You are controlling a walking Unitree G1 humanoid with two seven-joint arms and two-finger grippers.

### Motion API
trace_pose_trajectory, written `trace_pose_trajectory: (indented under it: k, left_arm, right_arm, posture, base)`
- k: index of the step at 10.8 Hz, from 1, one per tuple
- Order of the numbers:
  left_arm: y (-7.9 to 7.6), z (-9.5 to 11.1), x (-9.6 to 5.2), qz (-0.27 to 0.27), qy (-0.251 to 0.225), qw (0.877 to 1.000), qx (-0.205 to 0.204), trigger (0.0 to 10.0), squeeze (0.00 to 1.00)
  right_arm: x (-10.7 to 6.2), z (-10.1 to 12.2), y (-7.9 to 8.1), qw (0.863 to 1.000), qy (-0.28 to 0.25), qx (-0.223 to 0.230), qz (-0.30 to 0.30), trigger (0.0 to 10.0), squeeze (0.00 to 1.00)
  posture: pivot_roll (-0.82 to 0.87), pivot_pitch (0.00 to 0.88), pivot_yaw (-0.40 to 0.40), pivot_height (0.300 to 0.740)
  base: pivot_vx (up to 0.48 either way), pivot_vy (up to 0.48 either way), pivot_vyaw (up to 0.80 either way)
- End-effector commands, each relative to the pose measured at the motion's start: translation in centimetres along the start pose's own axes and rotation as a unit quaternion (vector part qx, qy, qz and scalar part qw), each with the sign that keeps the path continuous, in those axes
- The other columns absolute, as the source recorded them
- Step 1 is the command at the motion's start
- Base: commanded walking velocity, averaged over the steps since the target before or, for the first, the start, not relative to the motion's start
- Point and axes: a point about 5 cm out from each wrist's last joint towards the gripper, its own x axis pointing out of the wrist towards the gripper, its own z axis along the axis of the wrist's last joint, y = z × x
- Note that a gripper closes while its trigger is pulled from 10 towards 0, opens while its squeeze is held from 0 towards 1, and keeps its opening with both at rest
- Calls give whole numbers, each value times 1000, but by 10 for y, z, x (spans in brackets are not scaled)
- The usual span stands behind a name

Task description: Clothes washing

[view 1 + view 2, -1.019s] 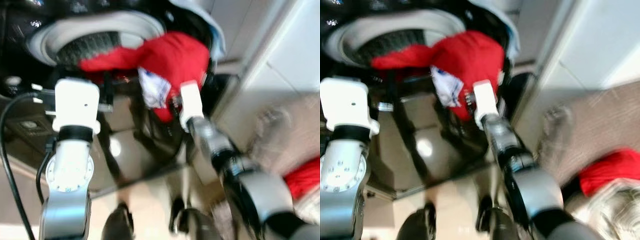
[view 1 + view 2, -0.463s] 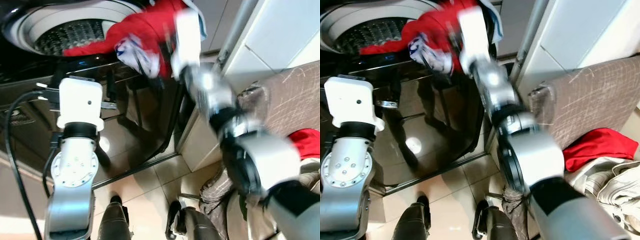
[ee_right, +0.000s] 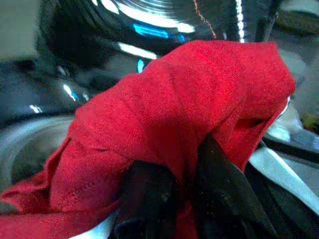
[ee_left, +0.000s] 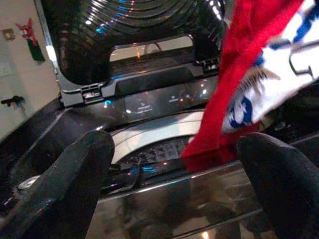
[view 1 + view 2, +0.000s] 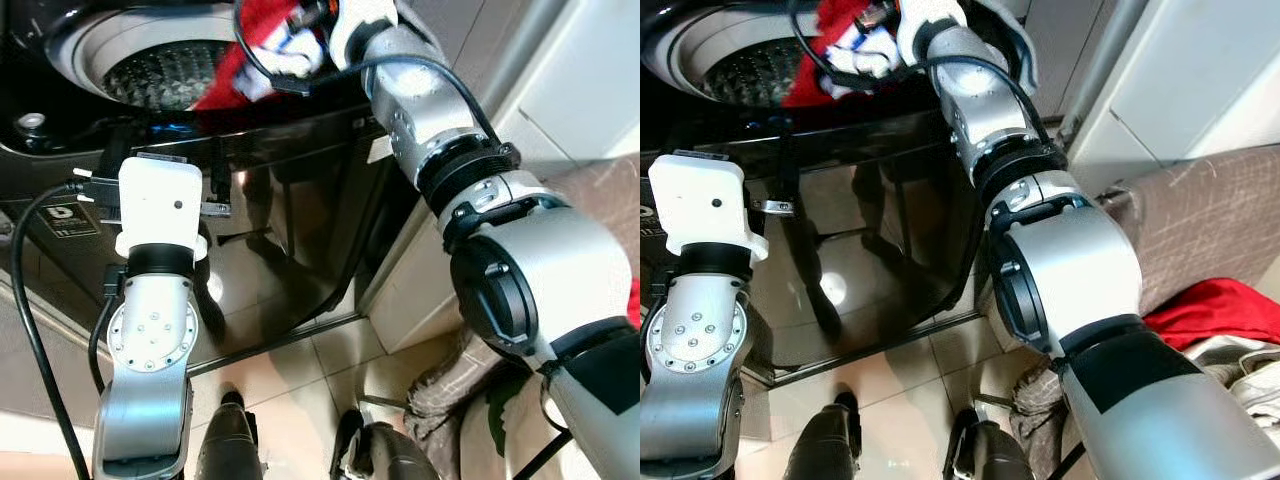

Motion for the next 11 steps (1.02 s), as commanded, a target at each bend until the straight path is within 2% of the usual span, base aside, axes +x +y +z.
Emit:
trace_pose_trajectory:
  k: [1,2,3,4,5,6,7,8,9,10,11]
  left_arm:
    - [-1,0,0,6,-1,1000,0,10000,0]
    - [0,0,-2,8,1,1000,1,10000,0]
    - [0,0,-3,9,1,1000,1,10000,0]
    - [0,0,-2,10,0,1000,3,10000,0]
    - [1,-1,-2,10,0,1000,4,10000,0]
    - [1,-1,-2,10,-1,1000,5,10000,0]
    - [0,-1,0,5,-2,1000,5,10000,0]
    - [-2,-1,0,1,-2,1000,5,10000,0]
    - [-3,-1,0,0,-3,1000,4,10000,0]
    - [-3,-2,1,1,-3,1000,2,10000,0]
    - [-4,-3,2,1,-2,1000,1,10000,0]
  right_arm:
    - [-4,-12,-12,998,43,-31,-45,10000,1000]
    - [-4,-14,-14,997,48,-21,-58,10000,1000]
    - [-3,-8,-18,996,40,27,-72,10000,1000]
    - [-2,-5,-22,990,35,109,-85,10000,1000]
    - [-2,-1,-28,981,26,162,-99,10000,1000]
    - [-1,3,-31,979,19,173,-103,10000,1000]
    - [1,15,-34,985,1,139,-104,10000,1000]
    - [1,24,-39,985,-12,134,-112,10000,1000]
    - [1,26,-43,978,-18,172,-119,10000,1000]
    - [-3,16,-52,917,-14,369,-153,10000,1000]
    - [-6,9,-58,878,-14,447,-173,10000,1000]
  posture:
    - [279,136,-132,740]
    - [285,139,-133,740]
    - [288,138,-132,740]
    - [292,137,-130,740]
    - [292,133,-128,740]
    - [289,131,-123,740]
    - [284,129,-118,740]
    - [276,125,-111,740]
    - [274,122,-112,740]
    - [272,115,-114,740]
    - [272,110,-118,740]
  base:
    - [0,0,0]
    - [0,0,0]
    - [0,0,0]
    - [0,0,0]
    - [0,0,0]
    - [0,0,0]
    - [0,0,0]
    - [0,0,0]
    - [0,0,0]
    - [0,0,0]
    - [0,0,0]
